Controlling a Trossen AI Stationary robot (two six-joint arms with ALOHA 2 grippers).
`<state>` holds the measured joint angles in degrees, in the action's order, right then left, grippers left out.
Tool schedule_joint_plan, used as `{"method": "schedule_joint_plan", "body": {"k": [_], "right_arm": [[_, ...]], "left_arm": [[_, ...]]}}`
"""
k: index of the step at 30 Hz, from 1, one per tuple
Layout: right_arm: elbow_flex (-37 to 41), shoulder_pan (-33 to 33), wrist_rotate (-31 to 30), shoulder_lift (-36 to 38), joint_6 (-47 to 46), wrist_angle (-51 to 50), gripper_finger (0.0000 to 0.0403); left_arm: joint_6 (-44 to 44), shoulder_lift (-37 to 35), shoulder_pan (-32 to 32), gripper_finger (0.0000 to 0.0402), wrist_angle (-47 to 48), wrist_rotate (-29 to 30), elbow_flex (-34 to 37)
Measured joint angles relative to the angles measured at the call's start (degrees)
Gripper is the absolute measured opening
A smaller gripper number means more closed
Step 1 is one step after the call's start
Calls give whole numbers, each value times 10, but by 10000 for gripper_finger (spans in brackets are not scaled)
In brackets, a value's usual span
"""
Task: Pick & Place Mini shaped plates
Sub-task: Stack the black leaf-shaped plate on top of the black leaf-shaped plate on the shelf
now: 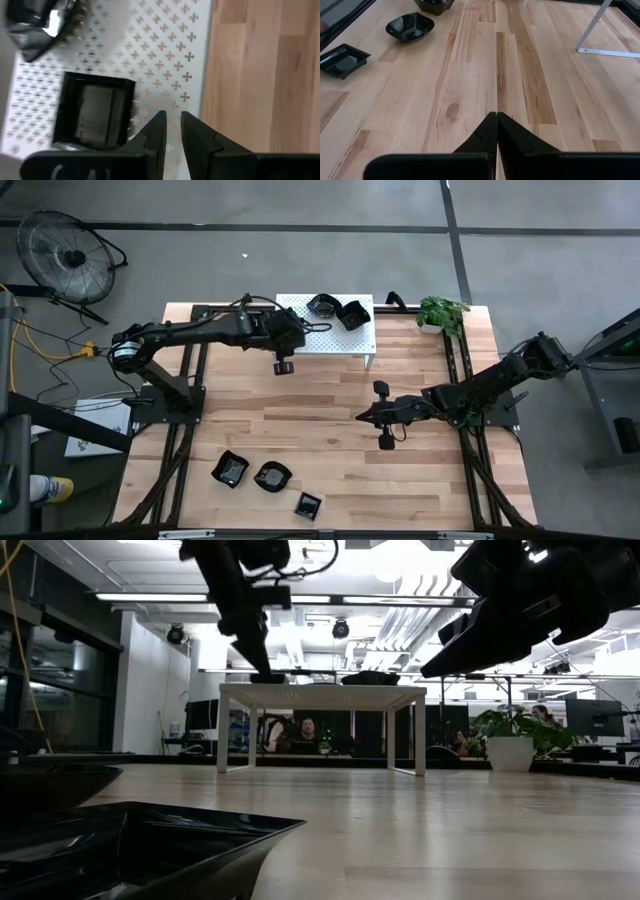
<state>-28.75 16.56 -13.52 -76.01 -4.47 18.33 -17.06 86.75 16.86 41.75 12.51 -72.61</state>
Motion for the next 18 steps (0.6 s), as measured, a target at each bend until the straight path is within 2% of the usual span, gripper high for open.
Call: {"method": "schedule_joint_plan", "body": {"k": [7, 12, 18], "right_arm": [[0, 0, 0, 0, 0, -1, 4], [0, 0, 0, 0, 0, -2, 2], [0, 0, 0, 0, 0, -2, 6]], "left_arm": [[20, -22, -23, 53, 117, -13, -59], [61, -57, -73, 53, 186, -9, -44], [132, -94, -166, 53, 198, 19, -1]]}}
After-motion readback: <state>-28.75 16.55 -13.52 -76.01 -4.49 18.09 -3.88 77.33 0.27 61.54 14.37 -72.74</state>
